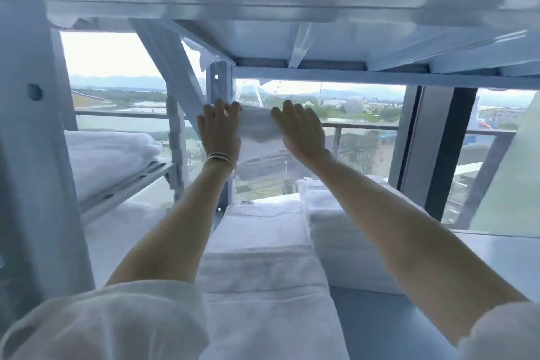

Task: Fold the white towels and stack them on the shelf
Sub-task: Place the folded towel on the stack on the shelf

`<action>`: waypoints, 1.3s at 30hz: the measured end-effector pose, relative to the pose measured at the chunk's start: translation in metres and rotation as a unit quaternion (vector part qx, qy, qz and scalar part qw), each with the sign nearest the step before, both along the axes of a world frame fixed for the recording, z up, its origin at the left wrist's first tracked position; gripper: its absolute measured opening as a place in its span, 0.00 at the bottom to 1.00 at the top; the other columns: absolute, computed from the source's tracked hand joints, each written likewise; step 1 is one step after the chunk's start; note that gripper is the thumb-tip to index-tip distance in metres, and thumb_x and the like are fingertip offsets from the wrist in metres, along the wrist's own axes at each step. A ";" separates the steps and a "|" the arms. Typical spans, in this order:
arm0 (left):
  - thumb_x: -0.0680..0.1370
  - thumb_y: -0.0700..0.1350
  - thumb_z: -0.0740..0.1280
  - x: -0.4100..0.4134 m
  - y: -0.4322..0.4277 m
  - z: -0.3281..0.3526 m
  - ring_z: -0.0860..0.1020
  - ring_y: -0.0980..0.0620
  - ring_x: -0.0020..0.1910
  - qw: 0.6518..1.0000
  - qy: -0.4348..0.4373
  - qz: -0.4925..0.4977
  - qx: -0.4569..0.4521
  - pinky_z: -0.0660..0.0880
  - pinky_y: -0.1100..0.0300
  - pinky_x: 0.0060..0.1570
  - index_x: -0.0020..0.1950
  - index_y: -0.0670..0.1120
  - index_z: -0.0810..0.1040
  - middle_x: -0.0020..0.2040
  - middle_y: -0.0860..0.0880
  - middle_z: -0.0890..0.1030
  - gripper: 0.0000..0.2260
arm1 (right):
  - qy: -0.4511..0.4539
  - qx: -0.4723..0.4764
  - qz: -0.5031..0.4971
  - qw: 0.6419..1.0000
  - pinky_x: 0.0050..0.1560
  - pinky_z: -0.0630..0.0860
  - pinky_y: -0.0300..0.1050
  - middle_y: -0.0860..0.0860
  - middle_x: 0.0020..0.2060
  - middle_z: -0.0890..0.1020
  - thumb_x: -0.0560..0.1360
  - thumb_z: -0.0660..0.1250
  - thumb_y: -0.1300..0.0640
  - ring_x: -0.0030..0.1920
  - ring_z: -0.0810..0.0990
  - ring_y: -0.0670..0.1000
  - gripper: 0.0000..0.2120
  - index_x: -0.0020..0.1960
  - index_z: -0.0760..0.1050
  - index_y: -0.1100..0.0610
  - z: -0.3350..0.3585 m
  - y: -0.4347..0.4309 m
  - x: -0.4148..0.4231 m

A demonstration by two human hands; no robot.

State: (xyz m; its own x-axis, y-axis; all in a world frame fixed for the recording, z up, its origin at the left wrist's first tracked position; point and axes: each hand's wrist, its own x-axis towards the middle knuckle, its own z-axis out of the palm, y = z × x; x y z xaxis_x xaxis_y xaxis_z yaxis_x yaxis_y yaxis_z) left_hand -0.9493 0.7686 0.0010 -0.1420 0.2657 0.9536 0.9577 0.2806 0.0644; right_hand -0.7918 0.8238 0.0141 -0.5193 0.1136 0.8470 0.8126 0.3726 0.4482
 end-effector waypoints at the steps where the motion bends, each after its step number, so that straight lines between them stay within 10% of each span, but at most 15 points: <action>1: 0.62 0.29 0.71 -0.006 0.004 -0.024 0.76 0.41 0.43 1.000 -0.011 -0.005 -0.016 0.73 0.53 0.39 0.48 0.45 0.77 0.46 0.43 0.77 0.18 | -0.011 -0.012 0.027 1.000 0.34 0.74 0.47 0.56 0.41 0.78 0.62 0.68 0.65 0.37 0.78 0.56 0.16 0.49 0.72 0.58 -0.022 0.005 -0.004; 4: 0.74 0.37 0.64 -0.020 0.008 -0.113 0.74 0.41 0.52 0.967 -0.093 -0.005 -0.237 0.72 0.52 0.47 0.55 0.47 0.77 0.55 0.44 0.77 0.11 | -0.131 -0.182 0.028 0.974 0.43 0.75 0.51 0.58 0.48 0.77 0.62 0.71 0.62 0.46 0.78 0.59 0.21 0.55 0.74 0.57 -0.098 0.002 -0.006; 7: 0.76 0.41 0.59 -0.028 0.003 -0.185 0.68 0.43 0.62 0.865 -0.191 -0.027 -0.463 0.67 0.52 0.57 0.63 0.54 0.72 0.64 0.49 0.71 0.17 | -0.223 -0.428 -0.050 0.874 0.59 0.66 0.55 0.58 0.60 0.69 0.71 0.68 0.55 0.60 0.70 0.60 0.24 0.66 0.67 0.53 -0.149 -0.006 0.002; 19: 0.75 0.36 0.62 -0.035 -0.010 -0.159 0.68 0.47 0.65 0.881 -0.244 -0.006 -0.405 0.64 0.50 0.63 0.60 0.54 0.72 0.63 0.49 0.73 0.18 | -0.193 -0.352 -0.105 0.910 0.41 0.65 0.45 0.54 0.54 0.74 0.71 0.64 0.63 0.56 0.73 0.58 0.18 0.60 0.69 0.56 -0.127 -0.025 0.018; 23: 0.75 0.37 0.63 -0.023 -0.024 -0.151 0.64 0.45 0.68 0.805 -0.289 -0.001 -0.519 0.61 0.50 0.65 0.61 0.52 0.71 0.66 0.47 0.70 0.17 | -0.248 -0.381 -0.111 0.884 0.41 0.66 0.46 0.54 0.55 0.73 0.73 0.65 0.60 0.57 0.72 0.57 0.18 0.62 0.68 0.54 -0.141 -0.030 0.027; 28: 0.74 0.35 0.62 -0.029 -0.036 -0.159 0.66 0.47 0.67 0.821 -0.311 0.021 -0.479 0.65 0.53 0.62 0.59 0.53 0.72 0.65 0.48 0.72 0.18 | -0.211 -0.437 -0.024 0.874 0.43 0.66 0.45 0.51 0.56 0.74 0.70 0.69 0.54 0.56 0.74 0.56 0.21 0.61 0.70 0.53 -0.126 -0.032 0.039; 36: 0.77 0.41 0.62 -0.053 -0.043 -0.157 0.68 0.41 0.66 0.745 -0.373 0.016 -0.553 0.67 0.53 0.62 0.68 0.42 0.70 0.68 0.41 0.69 0.18 | -0.221 -0.485 0.045 0.845 0.54 0.65 0.43 0.49 0.54 0.78 0.68 0.74 0.48 0.59 0.70 0.52 0.23 0.62 0.75 0.49 -0.112 -0.028 0.065; 39: 0.78 0.37 0.64 -0.048 -0.058 -0.144 0.70 0.44 0.65 0.747 -0.396 -0.038 -0.532 0.65 0.64 0.47 0.68 0.40 0.70 0.67 0.42 0.71 0.18 | -0.199 -0.510 0.043 0.836 0.46 0.64 0.41 0.48 0.52 0.79 0.67 0.74 0.48 0.58 0.70 0.50 0.21 0.60 0.77 0.47 -0.104 -0.028 0.074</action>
